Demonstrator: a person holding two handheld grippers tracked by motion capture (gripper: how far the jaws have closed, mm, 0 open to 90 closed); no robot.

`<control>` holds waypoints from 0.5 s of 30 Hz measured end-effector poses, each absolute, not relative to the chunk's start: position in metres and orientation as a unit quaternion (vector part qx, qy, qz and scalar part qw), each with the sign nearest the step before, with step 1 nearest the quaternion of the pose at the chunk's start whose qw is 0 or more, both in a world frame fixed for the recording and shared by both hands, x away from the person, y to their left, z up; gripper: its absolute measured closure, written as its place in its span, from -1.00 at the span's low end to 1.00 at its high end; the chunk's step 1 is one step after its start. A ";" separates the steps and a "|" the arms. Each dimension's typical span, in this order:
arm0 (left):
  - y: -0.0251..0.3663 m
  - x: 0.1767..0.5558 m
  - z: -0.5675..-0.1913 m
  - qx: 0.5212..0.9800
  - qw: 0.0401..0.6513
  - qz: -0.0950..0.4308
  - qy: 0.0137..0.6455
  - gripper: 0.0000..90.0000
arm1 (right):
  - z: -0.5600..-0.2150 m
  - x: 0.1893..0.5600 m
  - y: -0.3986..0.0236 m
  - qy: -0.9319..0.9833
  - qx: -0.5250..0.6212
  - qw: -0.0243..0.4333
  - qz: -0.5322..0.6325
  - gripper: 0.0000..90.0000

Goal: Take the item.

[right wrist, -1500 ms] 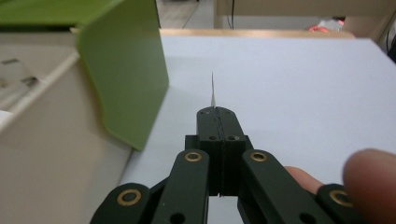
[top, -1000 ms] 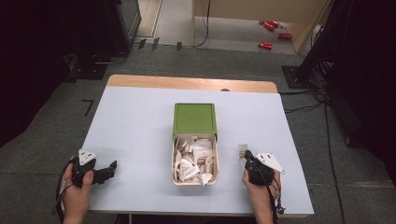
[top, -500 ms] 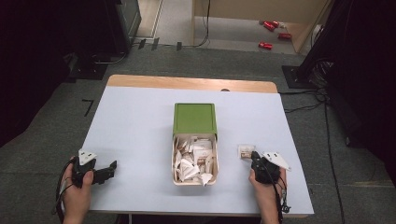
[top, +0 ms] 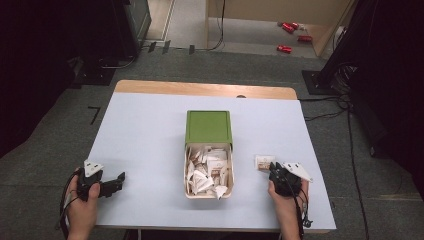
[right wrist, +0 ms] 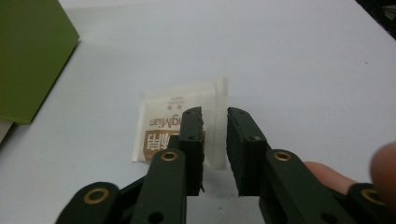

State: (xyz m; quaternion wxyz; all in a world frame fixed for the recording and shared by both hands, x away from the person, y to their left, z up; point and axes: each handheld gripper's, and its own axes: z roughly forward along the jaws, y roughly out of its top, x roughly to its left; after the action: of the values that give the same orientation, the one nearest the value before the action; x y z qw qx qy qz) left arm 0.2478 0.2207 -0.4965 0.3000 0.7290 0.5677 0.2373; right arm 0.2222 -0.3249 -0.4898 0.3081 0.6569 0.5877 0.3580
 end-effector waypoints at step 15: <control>0.221 0.248 -0.497 0.728 0.301 0.237 0.568 -0.70 | -0.466 0.212 -0.324 0.576 0.639 0.340 0.380 0.14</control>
State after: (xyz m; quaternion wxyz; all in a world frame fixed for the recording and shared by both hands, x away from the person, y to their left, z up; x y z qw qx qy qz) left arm 0.2477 0.2209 -0.4965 0.3012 0.7285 0.5679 0.2368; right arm 0.2119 -0.3244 -0.4661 0.3399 0.6393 0.5757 0.3801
